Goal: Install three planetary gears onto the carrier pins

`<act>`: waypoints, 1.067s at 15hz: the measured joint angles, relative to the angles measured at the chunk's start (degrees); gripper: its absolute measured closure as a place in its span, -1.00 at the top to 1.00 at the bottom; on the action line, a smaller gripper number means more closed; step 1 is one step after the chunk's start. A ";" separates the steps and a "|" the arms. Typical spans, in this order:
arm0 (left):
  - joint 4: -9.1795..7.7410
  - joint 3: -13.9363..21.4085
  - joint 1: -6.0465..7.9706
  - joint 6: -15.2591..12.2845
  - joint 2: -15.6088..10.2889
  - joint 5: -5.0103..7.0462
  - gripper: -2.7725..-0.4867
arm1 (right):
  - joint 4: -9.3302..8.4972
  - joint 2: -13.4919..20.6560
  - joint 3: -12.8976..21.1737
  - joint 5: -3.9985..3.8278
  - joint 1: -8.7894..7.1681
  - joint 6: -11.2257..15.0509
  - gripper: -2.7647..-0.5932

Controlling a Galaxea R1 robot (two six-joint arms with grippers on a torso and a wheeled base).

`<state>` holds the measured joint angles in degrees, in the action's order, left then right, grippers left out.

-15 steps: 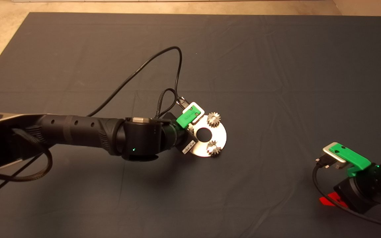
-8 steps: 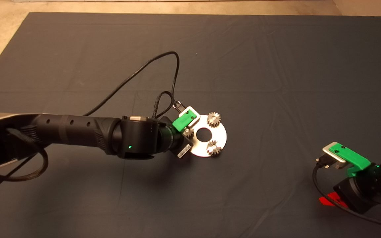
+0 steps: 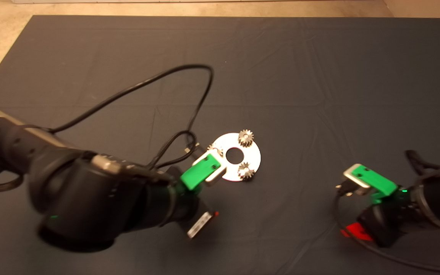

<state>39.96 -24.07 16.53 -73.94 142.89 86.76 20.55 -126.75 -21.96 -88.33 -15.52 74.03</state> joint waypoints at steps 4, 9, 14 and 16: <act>-5.92 3.03 1.79 -6.04 -13.30 1.55 0.10 | 0.02 -15.66 -0.41 1.16 -0.68 11.97 0.08; -9.07 4.50 1.57 -12.16 -11.77 0.74 0.10 | 0.02 -21.66 -1.63 0.74 -0.82 22.06 0.08; -10.19 4.83 -0.05 -15.73 -8.83 0.65 0.10 | 0.03 -16.57 -1.74 0.03 2.54 21.91 0.08; -10.25 4.94 -0.17 -16.36 -8.63 0.72 0.10 | 0.04 -16.44 -1.74 0.44 2.79 21.80 0.08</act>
<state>29.71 -19.13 16.36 -90.31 134.25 87.48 20.59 -143.19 -23.70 -87.89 -12.73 95.83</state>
